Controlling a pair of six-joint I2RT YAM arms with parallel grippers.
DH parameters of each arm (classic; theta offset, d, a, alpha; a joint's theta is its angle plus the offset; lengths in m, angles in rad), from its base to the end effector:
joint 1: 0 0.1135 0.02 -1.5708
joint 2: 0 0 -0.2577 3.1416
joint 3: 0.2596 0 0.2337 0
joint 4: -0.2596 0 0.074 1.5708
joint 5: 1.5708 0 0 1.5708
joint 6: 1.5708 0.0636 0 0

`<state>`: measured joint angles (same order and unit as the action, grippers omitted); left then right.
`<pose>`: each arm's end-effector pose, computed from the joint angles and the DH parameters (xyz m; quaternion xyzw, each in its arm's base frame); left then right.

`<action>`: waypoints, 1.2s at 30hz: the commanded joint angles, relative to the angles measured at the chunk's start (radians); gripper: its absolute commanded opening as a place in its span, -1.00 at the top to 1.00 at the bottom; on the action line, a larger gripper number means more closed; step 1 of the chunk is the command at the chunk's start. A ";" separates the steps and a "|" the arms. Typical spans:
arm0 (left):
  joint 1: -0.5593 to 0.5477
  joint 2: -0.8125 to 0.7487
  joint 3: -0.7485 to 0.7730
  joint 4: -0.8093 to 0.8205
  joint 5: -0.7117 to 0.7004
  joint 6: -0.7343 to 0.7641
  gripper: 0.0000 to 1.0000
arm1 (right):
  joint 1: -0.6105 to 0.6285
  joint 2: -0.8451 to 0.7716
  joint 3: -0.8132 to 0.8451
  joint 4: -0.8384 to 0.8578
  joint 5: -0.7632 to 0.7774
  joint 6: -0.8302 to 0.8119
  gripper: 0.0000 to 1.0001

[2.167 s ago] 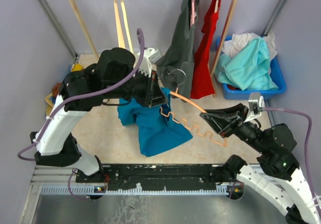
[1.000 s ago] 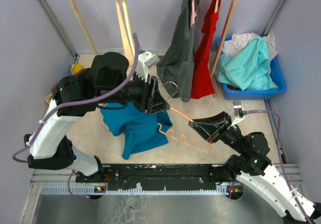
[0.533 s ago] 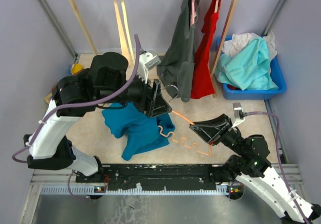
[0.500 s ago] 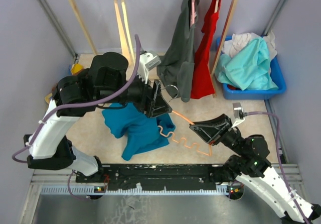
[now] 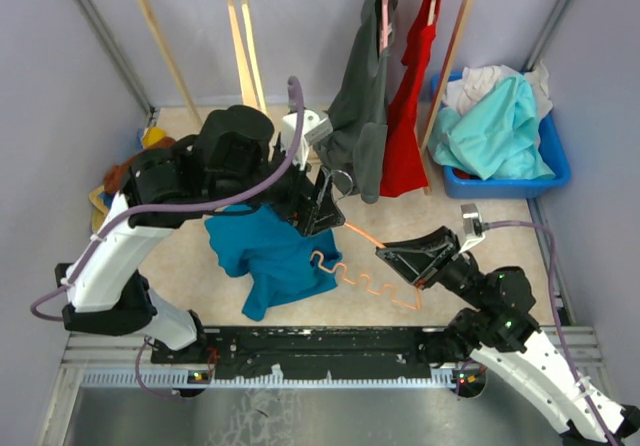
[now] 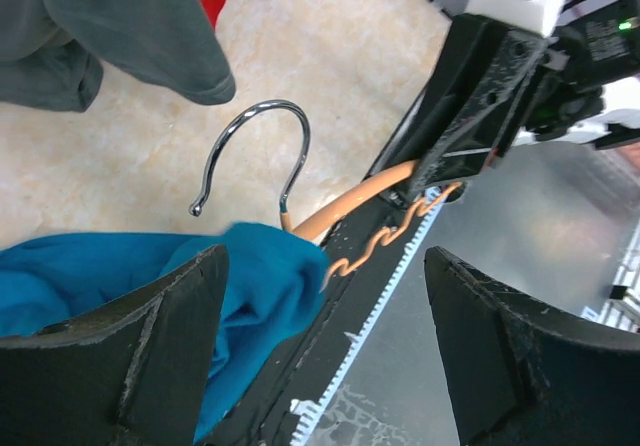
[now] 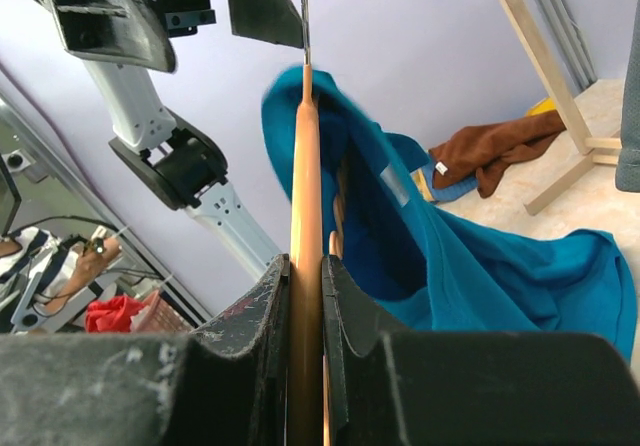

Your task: Place the t-shirt on the hanger

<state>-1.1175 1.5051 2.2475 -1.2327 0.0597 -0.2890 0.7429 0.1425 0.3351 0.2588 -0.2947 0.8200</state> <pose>0.1062 -0.2266 0.5028 0.3591 0.7785 -0.3520 0.3756 0.0586 0.0789 0.3110 -0.1041 0.5296 0.6457 0.5402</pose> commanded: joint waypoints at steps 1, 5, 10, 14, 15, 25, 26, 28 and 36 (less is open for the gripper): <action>-0.005 0.051 0.039 -0.108 -0.115 0.048 -0.69 | -0.008 0.021 0.062 0.082 0.007 -0.014 1.00; -0.005 0.045 0.037 -0.119 -0.147 0.064 -0.66 | -0.007 0.043 0.069 0.090 0.000 -0.021 1.00; -0.005 0.036 0.087 -0.135 -0.158 0.081 -0.65 | -0.007 0.069 0.071 0.108 -0.017 -0.019 1.00; -0.005 0.011 0.074 -0.152 -0.184 0.090 -0.63 | -0.007 0.084 0.083 0.104 -0.036 -0.024 1.00; -0.005 0.003 0.065 -0.150 -0.186 0.087 -0.62 | -0.008 0.086 0.087 0.101 -0.042 -0.024 1.00; -0.005 -0.043 -0.034 -0.132 -0.186 0.071 -0.41 | -0.007 0.035 0.140 0.014 -0.063 -0.032 1.00; -0.005 -0.052 -0.046 -0.125 -0.182 0.068 -0.40 | -0.007 0.032 0.146 0.012 -0.068 -0.032 1.00; -0.005 -0.072 -0.075 -0.111 -0.168 0.068 -0.39 | -0.007 0.032 0.154 0.010 -0.075 -0.029 1.00; -0.005 -0.094 -0.141 -0.038 -0.049 0.075 -0.25 | -0.007 0.031 0.175 0.016 -0.085 -0.024 1.00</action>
<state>-1.1175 1.4353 2.1288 -1.3396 -0.0746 -0.2207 0.7429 0.1905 0.4343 0.1711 -0.3752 0.7879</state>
